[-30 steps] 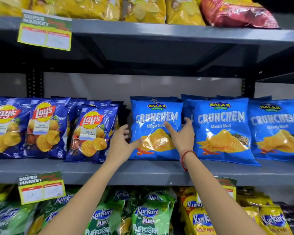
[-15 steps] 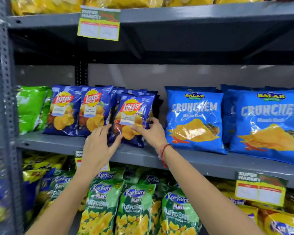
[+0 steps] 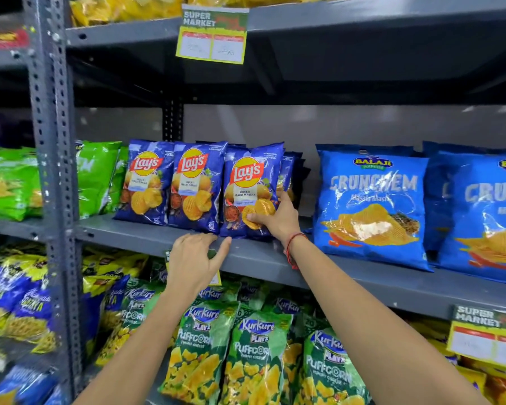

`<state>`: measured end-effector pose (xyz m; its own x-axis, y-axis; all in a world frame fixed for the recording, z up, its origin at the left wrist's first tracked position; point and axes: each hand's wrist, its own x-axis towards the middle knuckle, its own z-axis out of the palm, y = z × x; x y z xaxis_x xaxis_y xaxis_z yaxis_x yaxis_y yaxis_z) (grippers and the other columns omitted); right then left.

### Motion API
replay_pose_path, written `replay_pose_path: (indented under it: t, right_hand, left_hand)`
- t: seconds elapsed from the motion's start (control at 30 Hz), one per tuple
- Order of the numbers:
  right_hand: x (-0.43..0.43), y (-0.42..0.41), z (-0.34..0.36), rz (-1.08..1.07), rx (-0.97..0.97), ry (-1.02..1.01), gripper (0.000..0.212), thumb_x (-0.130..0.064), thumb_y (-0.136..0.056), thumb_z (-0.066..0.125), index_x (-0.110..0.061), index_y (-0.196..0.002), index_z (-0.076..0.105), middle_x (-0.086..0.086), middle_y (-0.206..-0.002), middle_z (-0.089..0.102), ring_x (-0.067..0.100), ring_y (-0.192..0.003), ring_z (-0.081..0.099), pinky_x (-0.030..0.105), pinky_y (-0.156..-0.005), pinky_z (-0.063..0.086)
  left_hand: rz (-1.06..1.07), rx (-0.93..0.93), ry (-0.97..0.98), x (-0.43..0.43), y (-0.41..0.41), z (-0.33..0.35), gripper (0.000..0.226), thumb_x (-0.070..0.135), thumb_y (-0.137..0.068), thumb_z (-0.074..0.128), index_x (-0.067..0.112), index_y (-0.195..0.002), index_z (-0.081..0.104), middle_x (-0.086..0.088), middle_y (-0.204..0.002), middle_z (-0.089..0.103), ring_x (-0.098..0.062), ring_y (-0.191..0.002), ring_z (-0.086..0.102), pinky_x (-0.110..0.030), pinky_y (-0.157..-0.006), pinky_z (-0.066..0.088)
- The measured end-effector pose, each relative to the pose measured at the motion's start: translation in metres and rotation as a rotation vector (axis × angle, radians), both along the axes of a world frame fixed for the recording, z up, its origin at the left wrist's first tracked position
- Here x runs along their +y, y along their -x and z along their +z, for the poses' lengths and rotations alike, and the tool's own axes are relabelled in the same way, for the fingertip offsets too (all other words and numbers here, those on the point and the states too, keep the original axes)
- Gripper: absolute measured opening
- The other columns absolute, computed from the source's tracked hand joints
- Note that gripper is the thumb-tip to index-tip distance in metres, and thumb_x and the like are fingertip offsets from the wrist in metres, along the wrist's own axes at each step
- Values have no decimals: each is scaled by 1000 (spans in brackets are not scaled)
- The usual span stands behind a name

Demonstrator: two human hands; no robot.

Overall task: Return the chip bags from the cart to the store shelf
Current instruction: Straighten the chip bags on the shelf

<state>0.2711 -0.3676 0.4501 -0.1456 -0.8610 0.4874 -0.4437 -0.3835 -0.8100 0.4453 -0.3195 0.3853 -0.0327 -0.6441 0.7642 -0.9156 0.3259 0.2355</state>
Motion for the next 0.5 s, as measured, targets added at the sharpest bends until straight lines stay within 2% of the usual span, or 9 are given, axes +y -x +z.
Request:
replay_pose_path:
  t: [0.1, 0.2, 0.37, 0.5]
  right_hand:
    - [-5, -1, -1, 7, 12, -21, 89, -23, -66, 86, -9, -139, 37, 16, -137, 53, 33, -130, 46, 45, -108, 39]
    - [-7, 3, -6, -12, 26, -72, 86, -31, -66, 85, -8, -135, 39, 16, -137, 53, 34, -128, 48, 44, -106, 41]
    - [-9, 7, -9, 34, -28, -135, 100, -36, -66, 85, -12, -145, 30, 12, -146, 46, 32, -136, 40, 43, -113, 35]
    - [-9, 7, -10, 57, -89, -150, 99, -36, -62, 87, -15, -143, 34, 10, -143, 49, 30, -134, 43, 45, -112, 36]
  left_hand:
    - [-12, 7, 14, -1, -1, -2, 64, 56, -86, 30, 8, -91, 71, -8, -84, 75, -26, -78, 67, -35, -76, 47]
    - [-22, 25, 25, -2, 0, -3, 61, 54, -87, 32, 8, -87, 71, -8, -81, 75, -27, -77, 67, -35, -74, 47]
    - [-22, 46, 42, -1, 1, -5, 58, 52, -86, 33, 7, -87, 71, -9, -83, 75, -28, -79, 67, -37, -77, 48]
    - [-22, 40, 35, 1, 1, -5, 61, 53, -86, 31, 7, -92, 70, -9, -88, 75, -27, -83, 67, -37, -81, 47]
